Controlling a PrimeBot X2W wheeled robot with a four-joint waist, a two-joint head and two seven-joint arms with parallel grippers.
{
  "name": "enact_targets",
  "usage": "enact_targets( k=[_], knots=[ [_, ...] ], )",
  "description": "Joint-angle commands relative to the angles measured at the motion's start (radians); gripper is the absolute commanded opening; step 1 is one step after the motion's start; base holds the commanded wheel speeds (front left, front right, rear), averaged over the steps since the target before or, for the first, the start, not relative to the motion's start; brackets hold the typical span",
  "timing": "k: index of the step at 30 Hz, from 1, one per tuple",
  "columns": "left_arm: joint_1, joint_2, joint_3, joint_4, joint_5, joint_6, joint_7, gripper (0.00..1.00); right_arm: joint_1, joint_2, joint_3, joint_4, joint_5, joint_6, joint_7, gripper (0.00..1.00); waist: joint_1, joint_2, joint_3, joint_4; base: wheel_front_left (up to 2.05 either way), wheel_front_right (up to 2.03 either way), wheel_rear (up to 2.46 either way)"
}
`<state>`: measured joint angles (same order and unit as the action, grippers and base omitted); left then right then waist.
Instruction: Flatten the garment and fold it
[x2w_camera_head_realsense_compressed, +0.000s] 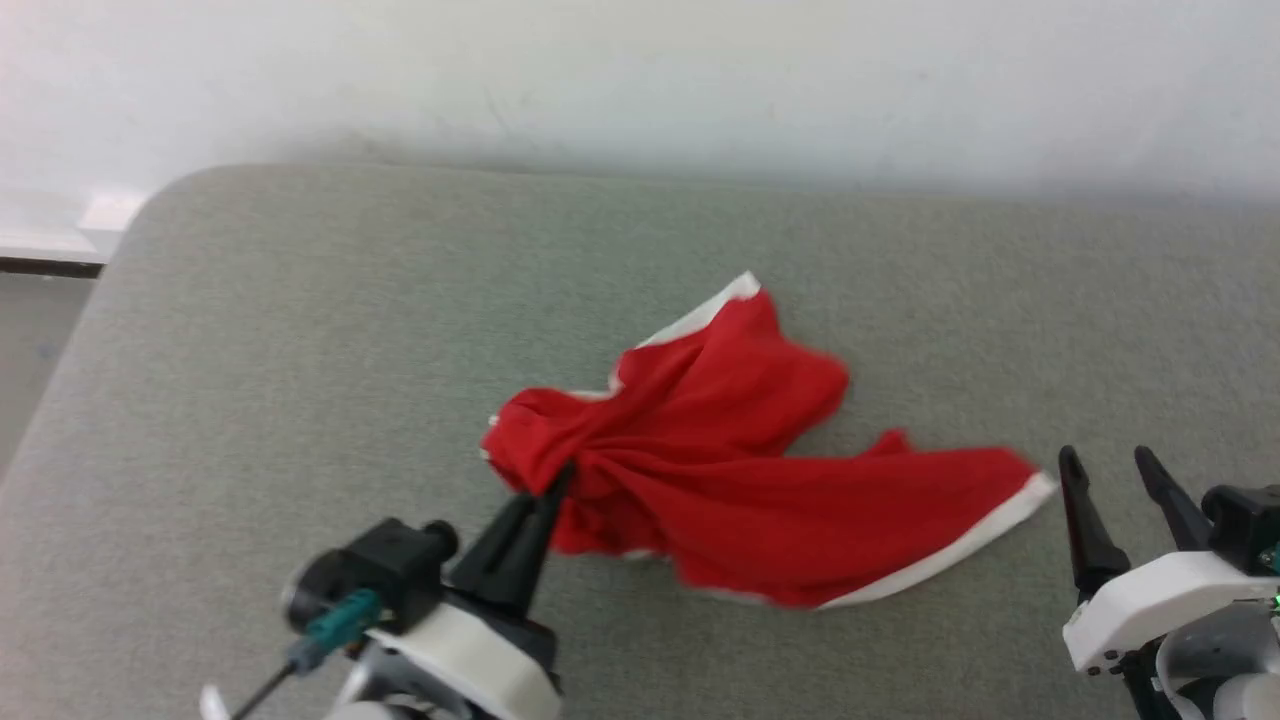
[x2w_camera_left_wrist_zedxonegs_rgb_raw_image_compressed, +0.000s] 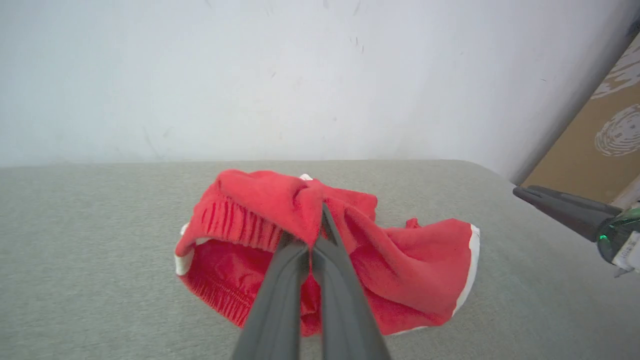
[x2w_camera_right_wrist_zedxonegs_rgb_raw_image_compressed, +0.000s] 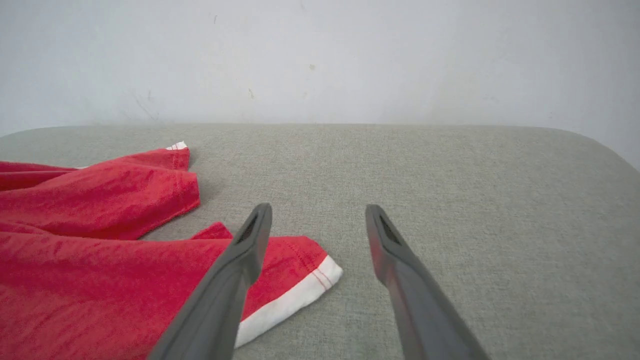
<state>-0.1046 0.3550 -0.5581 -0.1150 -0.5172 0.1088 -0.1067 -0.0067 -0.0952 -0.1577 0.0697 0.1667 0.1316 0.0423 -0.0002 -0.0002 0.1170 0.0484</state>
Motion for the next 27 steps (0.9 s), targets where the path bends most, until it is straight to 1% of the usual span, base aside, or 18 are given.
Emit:
enact_targets(
  k=[1, 4, 6, 7, 10, 12, 13, 14, 18, 19, 20, 21, 24, 27],
  knots=[
    [0.02, 0.053, 0.029, -0.084, 0.02, 0.03, 0.037, 0.0, 0.01, 0.004, 0.009, 0.004, -0.005, -0.001, -0.002, 1.0, 0.0002, 0.0002, -0.043, 0.046, 0.0, 0.0, 0.0],
    [0.003, 0.1, 0.054, -0.141, 0.039, 0.057, 0.096, 0.0, 0.004, 0.006, 0.025, 0.01, -0.006, -0.001, 0.0, 1.0, 0.0002, 0.0002, -0.028, 0.036, 0.0, 0.0, 0.0],
    [-0.027, 0.11, 0.058, -0.121, 0.042, 0.063, 0.137, 0.0, -0.007, 0.006, 0.042, 0.014, -0.008, -0.001, 0.001, 1.0, 0.0002, 0.0002, -0.016, 0.018, 0.0, 0.0, 0.0],
    [-0.046, 0.116, 0.052, -0.097, 0.048, 0.057, 0.158, 0.0, -0.013, 0.005, 0.051, 0.016, -0.008, -0.001, 0.002, 1.0, 0.0002, 0.0002, -0.009, 0.008, 0.0, 0.0, 0.0],
    [-0.106, 0.128, 0.027, 0.021, 0.07, 0.039, 0.217, 0.0, -0.036, 0.001, 0.08, 0.017, -0.011, -0.001, 0.002, 1.0, 0.0002, 0.0002, 0.021, -0.025, 0.0, 0.0, 0.0],
    [-0.144, 0.114, 0.016, 0.114, 0.065, 0.024, 0.235, 0.0, -0.049, -0.002, 0.091, 0.015, -0.01, -0.001, 0.0, 1.0, 0.0002, 0.0002, 0.038, -0.038, 0.0, 0.0, 0.0],
    [-0.144, 0.114, 0.016, 0.114, 0.065, 0.024, 0.235, 0.0, -0.049, -0.002, 0.091, 0.015, -0.01, -0.001, 0.0, 1.0, 0.0002, 0.0002, 0.038, -0.038, 0.0, 0.0, 0.0],
    [-0.162, 0.115, 0.002, 0.164, 0.075, 0.01, 0.244, 0.0, -0.053, -0.001, 0.094, 0.015, -0.009, -0.001, -0.001, 1.0, 0.0002, 0.0002, 0.045, -0.043, 0.0, 0.0, 0.0],
    [-0.207, 0.084, -0.031, 0.34, 0.071, -0.036, 0.244, 0.0, -0.063, 0.001, 0.096, 0.019, -0.004, -0.001, -0.003, 1.0, 0.0002, 0.0002, 0.064, -0.046, 0.0, 0.0, 0.0],
    [-0.212, 0.068, -0.031, 0.373, 0.057, -0.043, 0.239, 0.24, -0.062, 0.002, 0.095, 0.02, -0.003, -0.001, -0.003, 1.0, 0.0002, 0.0002, 0.066, -0.043, 0.0, 0.0, 0.0],
    [-0.217, 0.056, -0.035, 0.401, 0.054, -0.049, 0.232, 0.94, -0.061, 0.002, 0.094, 0.02, -0.003, -0.001, -0.002, 1.0, 0.0002, 0.0002, 0.067, -0.038, 0.0, 0.0, 0.0],
    [-0.224, 0.049, -0.037, 0.426, 0.057, -0.051, 0.219, 1.0, -0.06, 0.002, 0.092, 0.021, -0.003, -0.001, -0.002, 1.0, 0.0002, 0.0002, 0.067, -0.032, 0.0, 0.0, 0.0],
    [-0.231, 0.02, -0.03, 0.468, 0.05, -0.049, 0.159, 1.0, -0.054, -0.003, 0.092, 0.019, 0.0, -0.001, 0.001, 1.0, 0.0002, 0.0002, 0.056, -0.006, 0.0, 0.0, 0.0],
    [-0.223, 0.006, -0.019, 0.472, 0.048, -0.04, 0.096, 1.0, -0.042, -0.014, 0.09, 0.016, 0.005, -0.001, 0.004, 1.0, 0.0002, 0.0002, 0.032, 0.024, 0.0, 0.0, 0.0]
  ],
)
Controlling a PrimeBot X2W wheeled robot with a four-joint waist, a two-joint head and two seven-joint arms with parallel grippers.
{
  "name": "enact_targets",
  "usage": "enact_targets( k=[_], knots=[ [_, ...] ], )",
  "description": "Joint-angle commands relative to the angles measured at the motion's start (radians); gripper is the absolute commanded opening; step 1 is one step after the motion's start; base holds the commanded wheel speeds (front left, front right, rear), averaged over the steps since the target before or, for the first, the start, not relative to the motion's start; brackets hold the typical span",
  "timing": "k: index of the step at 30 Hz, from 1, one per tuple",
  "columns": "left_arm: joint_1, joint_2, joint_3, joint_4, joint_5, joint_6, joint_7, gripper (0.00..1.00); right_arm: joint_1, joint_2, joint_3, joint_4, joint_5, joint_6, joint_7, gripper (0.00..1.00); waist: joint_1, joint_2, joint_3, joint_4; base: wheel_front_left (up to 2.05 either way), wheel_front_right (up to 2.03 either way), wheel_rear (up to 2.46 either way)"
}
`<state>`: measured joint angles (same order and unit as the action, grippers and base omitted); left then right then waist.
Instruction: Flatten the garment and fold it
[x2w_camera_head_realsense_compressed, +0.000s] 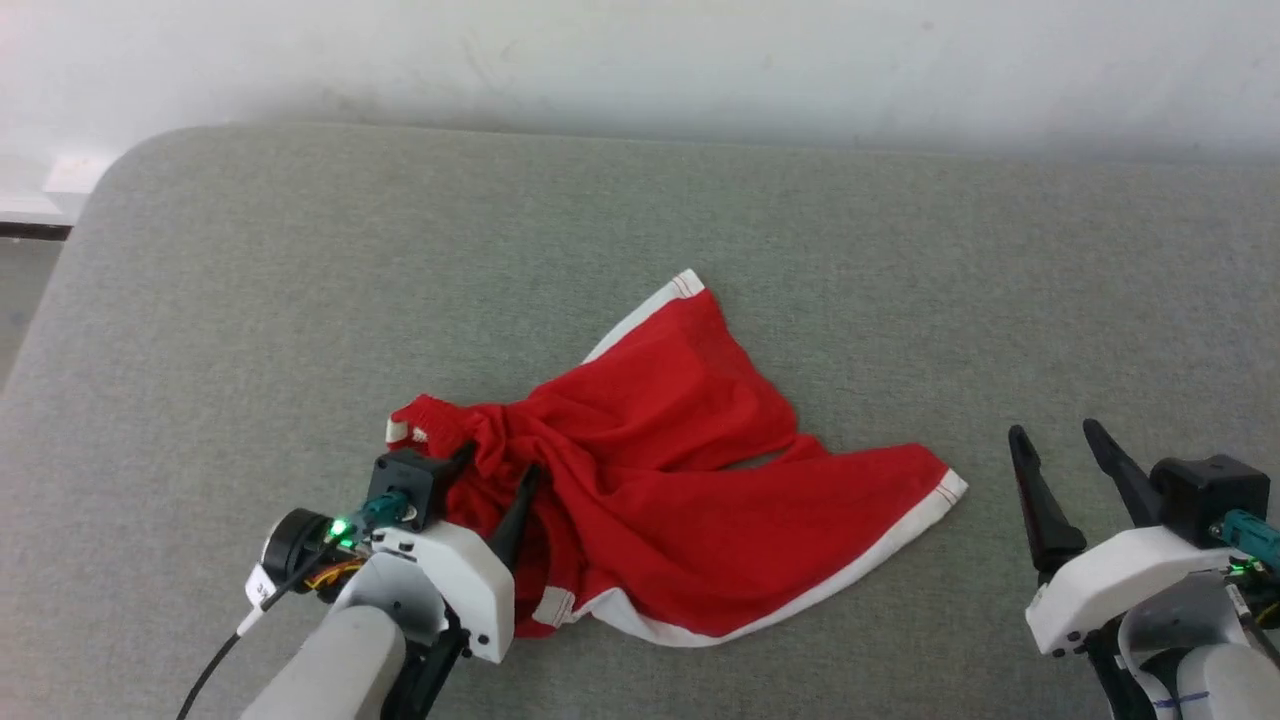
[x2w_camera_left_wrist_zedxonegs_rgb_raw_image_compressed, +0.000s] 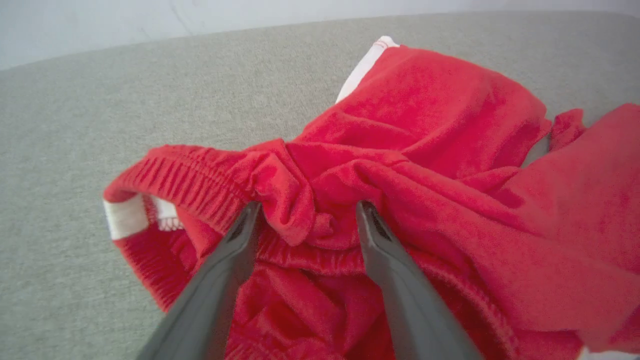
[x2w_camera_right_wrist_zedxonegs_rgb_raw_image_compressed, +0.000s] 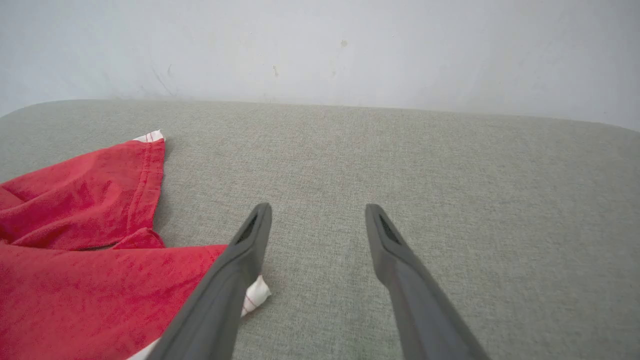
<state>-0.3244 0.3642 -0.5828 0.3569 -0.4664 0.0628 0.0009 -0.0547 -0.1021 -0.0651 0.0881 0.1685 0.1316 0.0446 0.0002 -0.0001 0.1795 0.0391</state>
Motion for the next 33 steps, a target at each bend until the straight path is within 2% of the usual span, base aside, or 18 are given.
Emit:
enact_targets(
  k=[1, 7, 10, 16, 24, 33],
  knots=[
    [0.004, -0.007, 0.01, -0.006, -0.005, 0.011, -0.031, 1.0, 0.012, -0.012, -0.002, -0.002, 0.006, -0.001, 0.003, 1.0, -0.0002, 0.0001, -0.04, 0.045, 0.0, 0.0, 0.0],
    [0.072, -0.012, 0.053, -0.122, -0.027, 0.052, -0.137, 1.0, 0.046, -0.018, -0.024, -0.01, 0.015, -0.001, 0.008, 1.0, -0.0002, 0.0001, -0.088, 0.108, 0.0, 0.0, 0.0],
    [0.13, -0.001, 0.053, -0.215, -0.041, 0.059, -0.142, 1.0, 0.063, -0.011, -0.035, -0.018, 0.016, -0.001, 0.012, 1.0, -0.0002, 0.0001, -0.103, 0.125, 0.0, 0.0, 0.0],
    [0.225, 0.039, -0.008, -0.331, -0.075, 0.027, -0.029, 1.0, 0.087, 0.006, -0.044, -0.03, 0.017, -0.001, 0.015, 1.0, -0.0002, 0.0001, -0.106, 0.138, 0.0, 0.0, 0.0],
    [0.237, 0.055, -0.095, -0.341, -0.104, -0.018, 0.139, 1.0, 0.093, 0.015, -0.049, -0.03, 0.015, -0.001, 0.023, 1.0, -0.0002, 0.0001, -0.091, 0.124, 0.0, 0.0, 0.0],
    [0.19, 0.026, -0.1, -0.294, -0.099, -0.005, 0.148, 1.0, 0.083, 0.011, -0.044, -0.033, 0.013, -0.001, 0.032, 1.0, -0.0002, 0.0001, -0.05, 0.094, 0.0, 0.0, 0.0]
  ],
)
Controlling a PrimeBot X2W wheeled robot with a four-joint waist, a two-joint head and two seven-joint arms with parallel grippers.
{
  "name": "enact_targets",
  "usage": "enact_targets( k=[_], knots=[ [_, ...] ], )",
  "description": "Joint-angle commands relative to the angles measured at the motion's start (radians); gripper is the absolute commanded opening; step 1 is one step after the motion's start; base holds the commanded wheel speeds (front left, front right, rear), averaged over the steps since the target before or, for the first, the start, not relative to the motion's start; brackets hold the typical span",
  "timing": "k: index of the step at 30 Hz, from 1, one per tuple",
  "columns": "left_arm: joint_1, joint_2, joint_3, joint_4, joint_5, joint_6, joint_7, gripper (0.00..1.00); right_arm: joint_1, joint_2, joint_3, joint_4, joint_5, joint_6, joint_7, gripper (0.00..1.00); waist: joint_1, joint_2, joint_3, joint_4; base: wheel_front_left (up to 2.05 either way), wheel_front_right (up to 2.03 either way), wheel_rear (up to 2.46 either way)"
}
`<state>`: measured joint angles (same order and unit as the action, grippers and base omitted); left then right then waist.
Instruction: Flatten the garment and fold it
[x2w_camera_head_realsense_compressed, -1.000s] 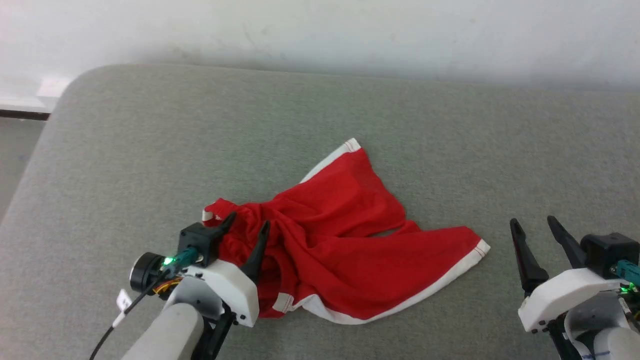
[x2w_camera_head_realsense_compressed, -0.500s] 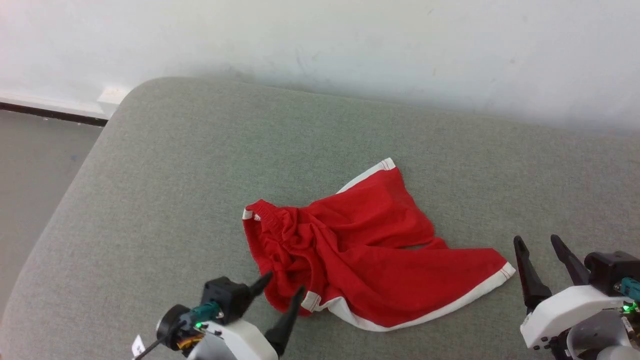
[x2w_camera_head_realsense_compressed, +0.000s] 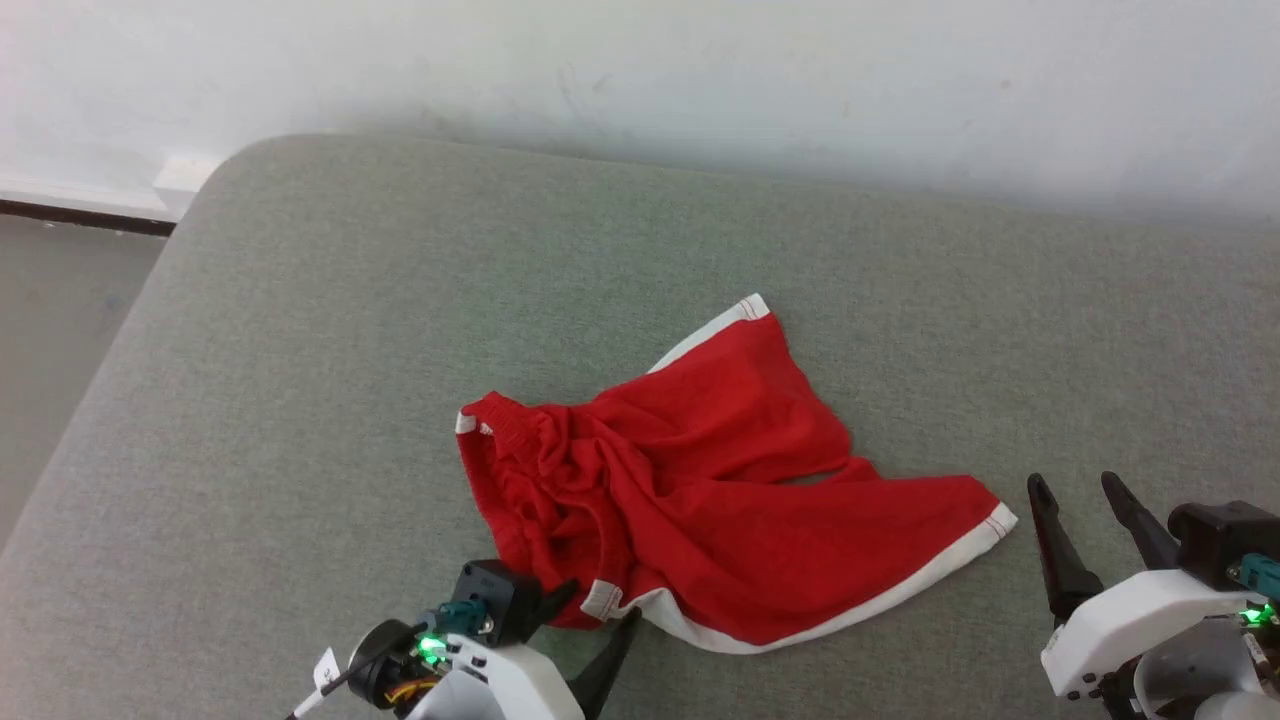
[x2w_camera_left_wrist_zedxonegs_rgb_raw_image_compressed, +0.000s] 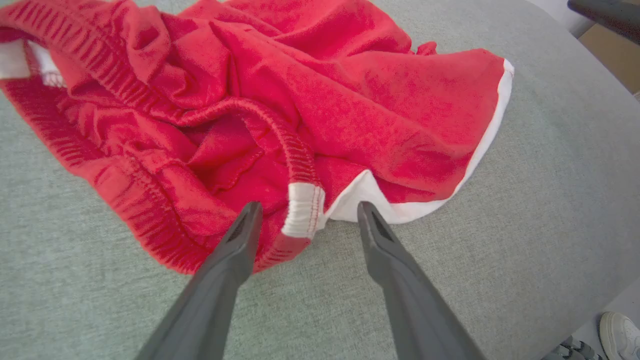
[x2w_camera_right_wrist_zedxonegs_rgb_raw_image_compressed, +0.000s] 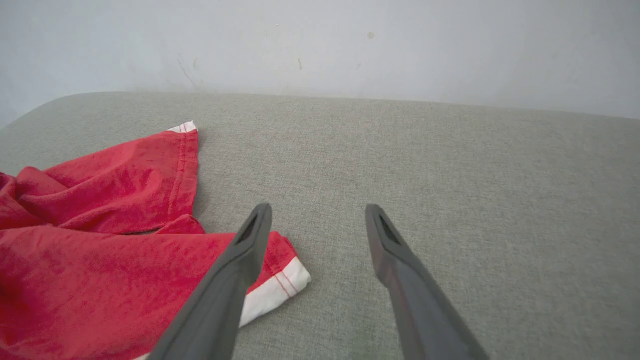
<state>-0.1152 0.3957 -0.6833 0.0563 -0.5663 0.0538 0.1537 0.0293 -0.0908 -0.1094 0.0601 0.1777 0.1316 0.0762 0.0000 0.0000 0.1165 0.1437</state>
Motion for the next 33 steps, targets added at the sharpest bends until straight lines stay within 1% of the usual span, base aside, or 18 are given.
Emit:
enact_targets(
  k=[1, 3, 4, 5, 6, 7, 14, 18, 22, 24, 26, 29, 33],
  knots=[
    [-0.025, -0.008, 0.0, 0.012, 0.003, 0.004, -0.007, 1.0, -0.002, -0.001, -0.001, -0.005, 0.004, -0.001, 0.0, 1.0, 0.0, 0.0, 0.017, -0.013, 0.0, 0.0, 0.0],
    [-0.036, -0.01, -0.001, 0.022, 0.008, 0.002, -0.014, 1.0, -0.004, -0.003, -0.003, -0.004, 0.004, -0.001, 0.002, 1.0, 0.0, 0.0, 0.024, -0.018, 0.0, 0.0, 0.0],
    [-0.04, -0.011, -0.002, 0.028, 0.01, 0.001, -0.015, 0.96, -0.005, -0.004, -0.004, -0.004, 0.004, -0.001, 0.001, 1.0, 0.0, 0.0, 0.027, -0.02, 0.0, 0.0, 0.0],
    [-0.044, -0.011, -0.003, 0.032, 0.011, 0.0, -0.016, 0.49, -0.006, -0.004, -0.004, -0.004, 0.004, -0.001, 0.001, 1.0, 0.0, 0.0, 0.029, -0.021, 0.0, 0.0, 0.0],
    [-0.047, -0.012, -0.004, 0.035, 0.011, -0.001, -0.015, 0.08, -0.006, -0.004, -0.006, -0.003, 0.005, -0.001, 0.001, 1.0, 0.0, 0.0, 0.03, -0.022, 0.0, 0.0, 0.0],
    [-0.049, -0.012, -0.005, 0.038, 0.01, -0.001, -0.01, 0.0, -0.006, -0.005, -0.007, -0.001, 0.005, -0.001, 0.0, 1.0, 0.0, 0.0, 0.031, -0.022, 0.0, 0.0, 0.0],
    [-0.044, -0.001, -0.013, 0.031, 0.004, -0.002, 0.006, 0.0, -0.004, -0.003, -0.012, 0.016, 0.004, -0.001, -0.002, 1.0, 0.0, 0.0, 0.019, -0.007, 0.0, 0.0, 0.0],
    [-0.032, 0.011, 0.002, 0.003, 0.005, 0.013, -0.016, 0.0, 0.004, -0.025, 0.026, 0.022, 0.015, -0.001, 0.024, 1.0, 0.0, 0.0, -0.001, 0.014, 0.0, 0.0, 0.0],
    [-0.017, 0.025, 0.02, -0.046, 0.008, 0.031, -0.045, 0.0, 0.031, -0.092, 0.095, 0.045, 0.04, -0.001, 0.147, 1.0, 0.0, 0.0, -0.017, 0.043, 0.0, 0.0, 0.0],
    [-0.01, 0.029, 0.023, -0.067, 0.009, 0.036, -0.053, 0.0, 0.033, -0.125, 0.108, 0.05, 0.05, -0.001, 0.201, 1.0, 0.0, 0.0, -0.019, 0.057, 0.0, 0.0, 0.0],
    [-0.003, 0.033, 0.021, -0.086, 0.009, 0.041, -0.05, 0.0, 0.026, -0.144, 0.109, 0.055, 0.053, -0.001, 0.256, 1.0, 0.0, 0.0, -0.02, 0.068, 0.0, 0.0, 0.0],
    [0.006, 0.033, 0.017, -0.107, 0.01, 0.047, -0.052, 0.0, 0.0, -0.157, 0.112, 0.062, 0.047, -0.001, 0.31, 1.0, 0.0, 0.0, -0.018, 0.077, 0.0, 0.0, 0.0],
    [0.008, 0.03, 0.009, -0.114, 0.013, 0.047, -0.053, 0.0, -0.025, -0.154, 0.11, 0.078, 0.046, -0.001, 0.341, 1.0, 0.0, 0.0, -0.017, 0.086, 0.0, 0.0, 0.0]
  ],
)
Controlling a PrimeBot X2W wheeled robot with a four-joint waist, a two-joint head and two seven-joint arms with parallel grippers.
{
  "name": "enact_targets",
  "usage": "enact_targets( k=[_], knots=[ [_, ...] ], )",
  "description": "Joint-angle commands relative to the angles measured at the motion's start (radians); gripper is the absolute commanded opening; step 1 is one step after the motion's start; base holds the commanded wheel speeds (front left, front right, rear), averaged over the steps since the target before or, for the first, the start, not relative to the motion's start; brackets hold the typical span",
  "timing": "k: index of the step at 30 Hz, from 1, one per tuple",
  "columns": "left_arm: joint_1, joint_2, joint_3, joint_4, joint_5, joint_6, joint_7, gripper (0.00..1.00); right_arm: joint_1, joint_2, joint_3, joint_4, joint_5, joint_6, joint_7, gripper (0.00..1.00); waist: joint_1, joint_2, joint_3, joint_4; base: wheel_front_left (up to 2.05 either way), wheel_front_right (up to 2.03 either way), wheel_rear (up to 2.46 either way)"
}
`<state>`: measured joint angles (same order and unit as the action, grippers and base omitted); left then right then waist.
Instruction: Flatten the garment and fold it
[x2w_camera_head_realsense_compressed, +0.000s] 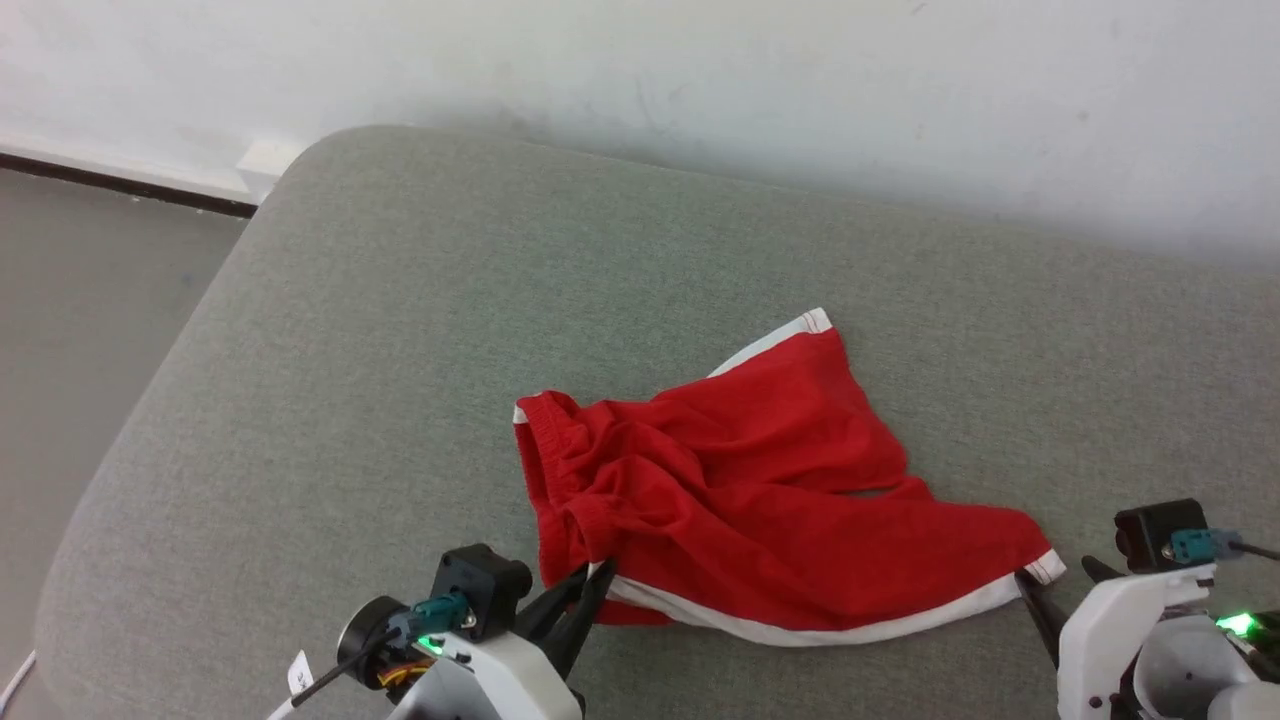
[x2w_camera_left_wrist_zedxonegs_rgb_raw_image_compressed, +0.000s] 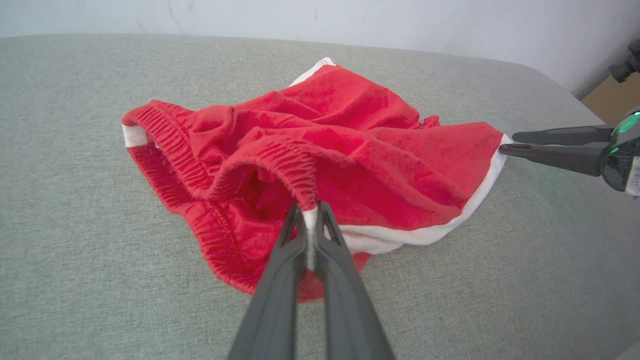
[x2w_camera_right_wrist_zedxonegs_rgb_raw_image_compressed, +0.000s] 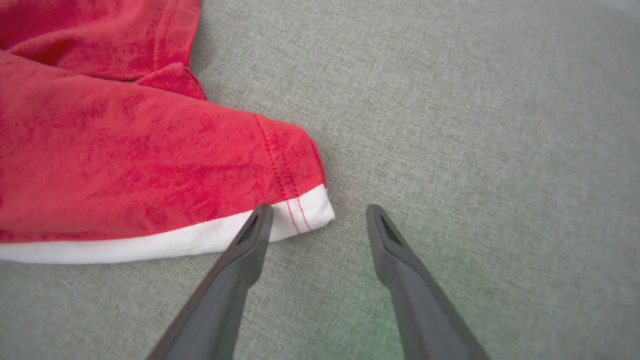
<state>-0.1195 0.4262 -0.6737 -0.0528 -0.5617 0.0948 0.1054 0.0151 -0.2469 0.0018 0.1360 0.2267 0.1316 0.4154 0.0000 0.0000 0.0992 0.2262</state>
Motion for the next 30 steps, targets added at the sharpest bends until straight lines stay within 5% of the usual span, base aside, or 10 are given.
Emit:
enact_targets(
  k=[1, 12, 13, 14, 15, 22, 30],
  knots=[
    [0.011, -0.002, -0.003, -0.006, 0.009, 0.005, -0.005, 0.0, -0.018, 0.002, 0.002, 0.01, -0.003, -0.001, 0.012, 1.0, 0.0, 0.0, 0.002, 0.006, 0.0, 0.0, 0.0],
    [-0.003, -0.007, -0.018, -0.002, 0.013, -0.003, -0.012, 0.0, -0.055, -0.011, 0.043, 0.079, -0.033, -0.001, 0.065, 1.0, 0.0, 0.0, 0.013, 0.015, 0.0, 0.0, 0.0],
    [-0.003, -0.007, -0.02, -0.002, 0.013, -0.004, -0.012, 0.0, -0.056, -0.014, 0.047, 0.084, -0.035, -0.001, 0.063, 0.71, 0.0, 0.0, 0.013, 0.015, 0.0, 0.0, 0.0],
    [-0.004, -0.007, -0.021, -0.002, 0.013, -0.004, -0.012, 0.0, -0.058, -0.015, 0.049, 0.089, -0.035, -0.001, 0.06, 0.27, 0.0, 0.0, 0.013, 0.015, 0.0, 0.0, 0.0],
    [-0.004, -0.007, -0.022, -0.001, 0.013, -0.004, -0.012, 0.0, -0.059, -0.015, 0.051, 0.095, -0.036, -0.001, 0.058, 0.0, 0.0, 0.0, 0.012, 0.015, 0.0, 0.0, 0.0],
    [0.008, 0.015, -0.004, -0.006, -0.002, 0.006, -0.01, 0.0, -0.069, -0.008, 0.03, 0.099, 0.013, -0.001, 0.002, 0.0, 0.0, 0.0, -0.017, 0.007, 0.0, 0.0, 0.0],
    [-0.058, 0.103, 0.056, -0.146, 0.014, 0.013, 0.029, 0.0, -0.112, -0.041, -0.026, -0.054, 0.193, -0.001, -0.009, 0.0, 0.0, 0.0, -0.057, -0.027, 0.0, 0.0, 0.0]
  ],
)
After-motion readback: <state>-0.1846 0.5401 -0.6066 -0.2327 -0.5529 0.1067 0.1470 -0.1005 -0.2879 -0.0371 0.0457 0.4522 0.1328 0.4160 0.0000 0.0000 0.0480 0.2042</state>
